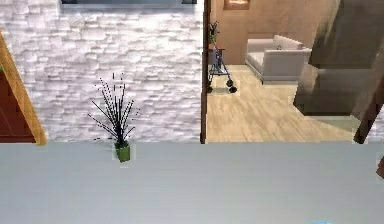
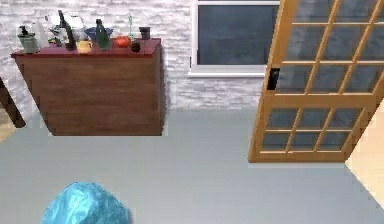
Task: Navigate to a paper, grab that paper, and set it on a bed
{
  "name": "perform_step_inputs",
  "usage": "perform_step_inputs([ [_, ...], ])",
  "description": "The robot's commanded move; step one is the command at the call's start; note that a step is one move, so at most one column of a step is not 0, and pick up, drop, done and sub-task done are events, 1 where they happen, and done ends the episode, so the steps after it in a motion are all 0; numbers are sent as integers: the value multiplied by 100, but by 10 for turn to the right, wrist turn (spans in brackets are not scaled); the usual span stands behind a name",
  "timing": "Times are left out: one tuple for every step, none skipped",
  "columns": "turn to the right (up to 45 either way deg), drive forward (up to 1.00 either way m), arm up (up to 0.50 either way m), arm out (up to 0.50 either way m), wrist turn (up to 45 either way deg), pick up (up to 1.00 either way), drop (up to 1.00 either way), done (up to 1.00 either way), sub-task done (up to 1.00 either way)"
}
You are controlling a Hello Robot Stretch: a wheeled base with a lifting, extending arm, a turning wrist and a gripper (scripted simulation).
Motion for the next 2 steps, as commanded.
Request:
perform_step_inputs([
  [0, 95, 0, 0, 0, 0, 0, 0, 0],
  [450, 0, 0, 0, 0, 0, 0, 0, 0],
])
